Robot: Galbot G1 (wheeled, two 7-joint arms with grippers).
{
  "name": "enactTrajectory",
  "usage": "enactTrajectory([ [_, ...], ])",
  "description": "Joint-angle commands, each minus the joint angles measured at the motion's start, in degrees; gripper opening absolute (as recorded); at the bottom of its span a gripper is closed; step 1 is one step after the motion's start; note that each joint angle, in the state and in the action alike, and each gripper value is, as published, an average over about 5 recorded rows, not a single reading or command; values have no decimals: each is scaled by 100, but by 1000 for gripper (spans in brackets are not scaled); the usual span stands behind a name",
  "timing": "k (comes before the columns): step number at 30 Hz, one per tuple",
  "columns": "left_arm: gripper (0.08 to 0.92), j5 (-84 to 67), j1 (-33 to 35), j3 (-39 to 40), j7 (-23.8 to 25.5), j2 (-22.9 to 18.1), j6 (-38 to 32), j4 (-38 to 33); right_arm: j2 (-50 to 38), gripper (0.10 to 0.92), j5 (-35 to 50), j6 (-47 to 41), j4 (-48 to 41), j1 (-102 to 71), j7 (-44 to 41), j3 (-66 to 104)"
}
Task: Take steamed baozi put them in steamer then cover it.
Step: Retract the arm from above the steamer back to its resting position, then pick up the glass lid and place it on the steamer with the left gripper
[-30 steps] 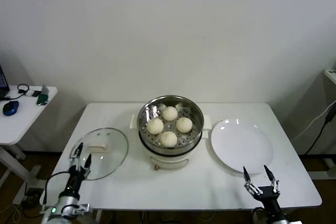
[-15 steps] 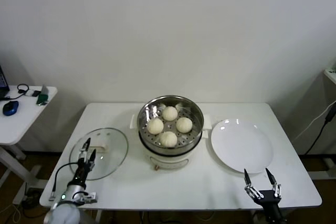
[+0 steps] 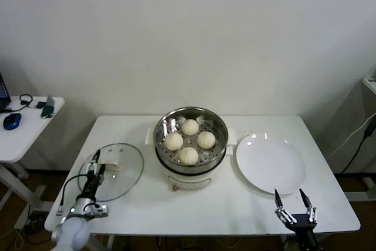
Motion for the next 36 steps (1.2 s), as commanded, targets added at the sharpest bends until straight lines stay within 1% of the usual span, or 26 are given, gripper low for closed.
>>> enactTrajectory([
  [1, 757, 50, -176, 18, 1, 2, 20, 224, 49, 823, -58, 1, -5, 9, -5, -20],
  [20, 206, -144, -141, 23, -71, -100, 72, 78, 56, 823, -124, -3, -44, 101, 25, -31],
  [22, 165, -258, -123, 22, -69, -88, 85, -43, 50, 823, -128, -3, -52, 100, 29, -26],
  [25, 142, -559, -41, 24, 55, -7, 186, -455, 39, 823, -149, -15, -55, 101, 44, -21],
  [28, 142, -984, 139, 50, 355, 217, 430, -1175, 33, 823, -295, -113, -49, 115, 157, -4],
  [31, 142, -1564, 363, 106, 884, 595, 930, -2090, 35, 823, -562, -349, -33, 151, 369, 26],
  [36, 142, -2455, 511, 150, 1943, 1357, 2155, -3402, 4, 823, -728, -557, -5, 190, 487, 12],
])
